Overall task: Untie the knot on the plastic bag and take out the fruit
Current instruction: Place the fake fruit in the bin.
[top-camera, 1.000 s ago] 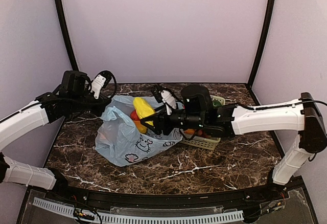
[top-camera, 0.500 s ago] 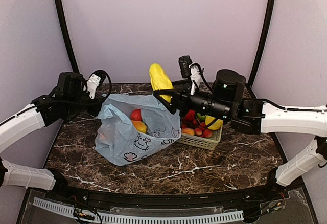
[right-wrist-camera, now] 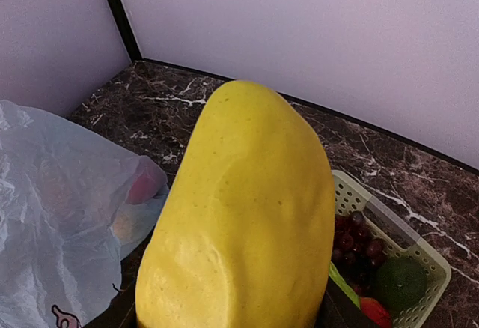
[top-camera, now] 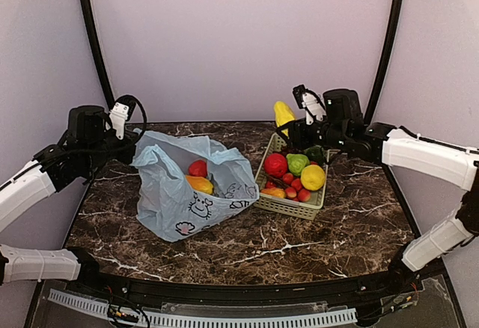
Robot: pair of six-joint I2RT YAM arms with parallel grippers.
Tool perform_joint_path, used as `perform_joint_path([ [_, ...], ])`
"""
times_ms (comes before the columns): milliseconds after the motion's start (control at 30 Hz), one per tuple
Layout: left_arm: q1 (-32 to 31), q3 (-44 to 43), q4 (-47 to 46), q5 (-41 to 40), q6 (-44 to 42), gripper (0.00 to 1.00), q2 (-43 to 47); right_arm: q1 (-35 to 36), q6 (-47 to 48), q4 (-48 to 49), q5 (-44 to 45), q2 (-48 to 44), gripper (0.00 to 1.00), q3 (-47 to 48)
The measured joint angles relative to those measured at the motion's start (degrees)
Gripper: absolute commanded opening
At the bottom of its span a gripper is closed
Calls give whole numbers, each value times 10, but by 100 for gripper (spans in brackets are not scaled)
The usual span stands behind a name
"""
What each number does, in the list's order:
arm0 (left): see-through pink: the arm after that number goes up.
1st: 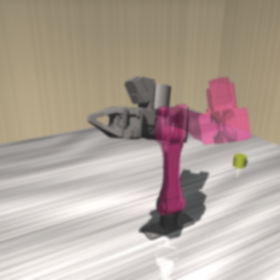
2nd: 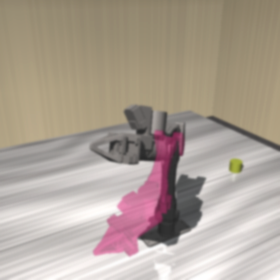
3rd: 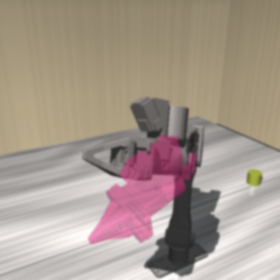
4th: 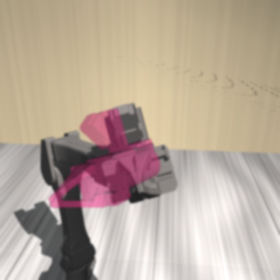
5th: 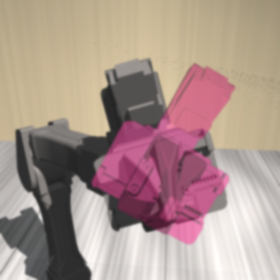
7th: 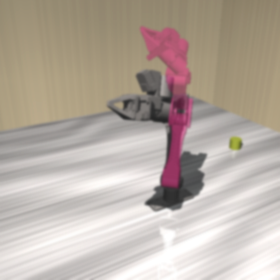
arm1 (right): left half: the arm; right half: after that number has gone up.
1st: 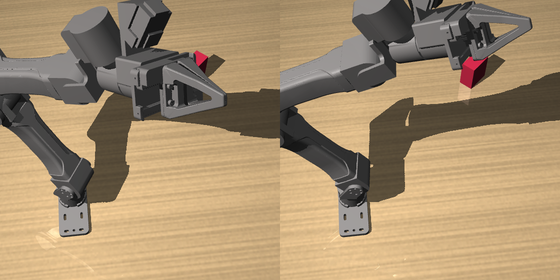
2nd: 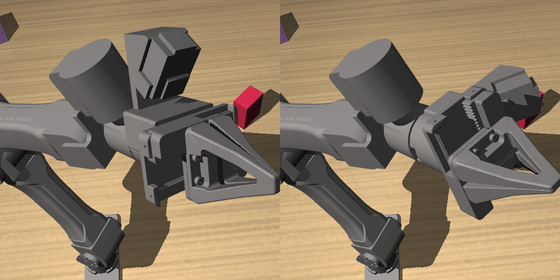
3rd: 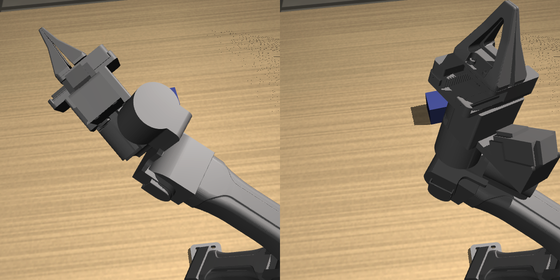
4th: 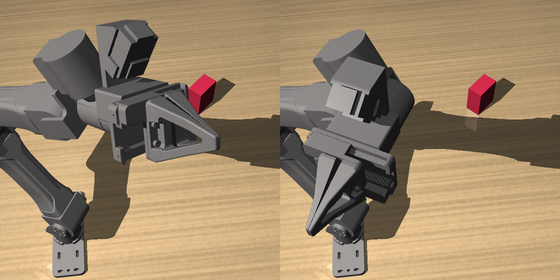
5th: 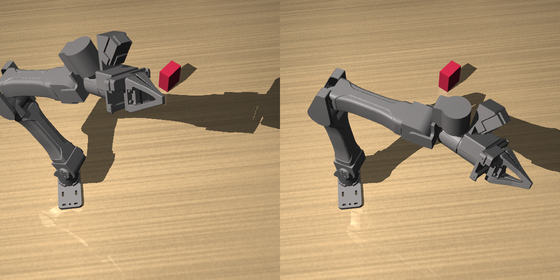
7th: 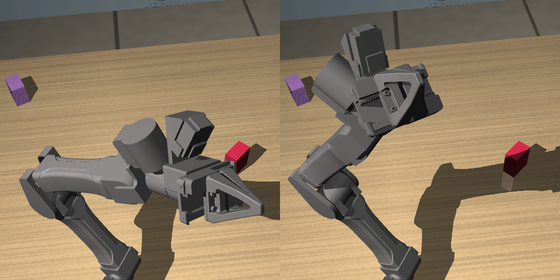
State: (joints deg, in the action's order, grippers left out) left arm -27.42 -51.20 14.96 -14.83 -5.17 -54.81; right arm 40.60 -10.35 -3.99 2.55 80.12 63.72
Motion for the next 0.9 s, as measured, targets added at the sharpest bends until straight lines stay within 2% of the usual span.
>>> perform_joint_path([
  [267,0,0,-1,5,-1,1,-5,-133,56,-97,-139,69,56,54],
  [467,0,0,-2,12,-2,1,-5,-184,106,-160,-174,164,54,138],
  [900,0,0,-2,24,-4,1,-6,-194,172,-268,-176,302,57,271],
])
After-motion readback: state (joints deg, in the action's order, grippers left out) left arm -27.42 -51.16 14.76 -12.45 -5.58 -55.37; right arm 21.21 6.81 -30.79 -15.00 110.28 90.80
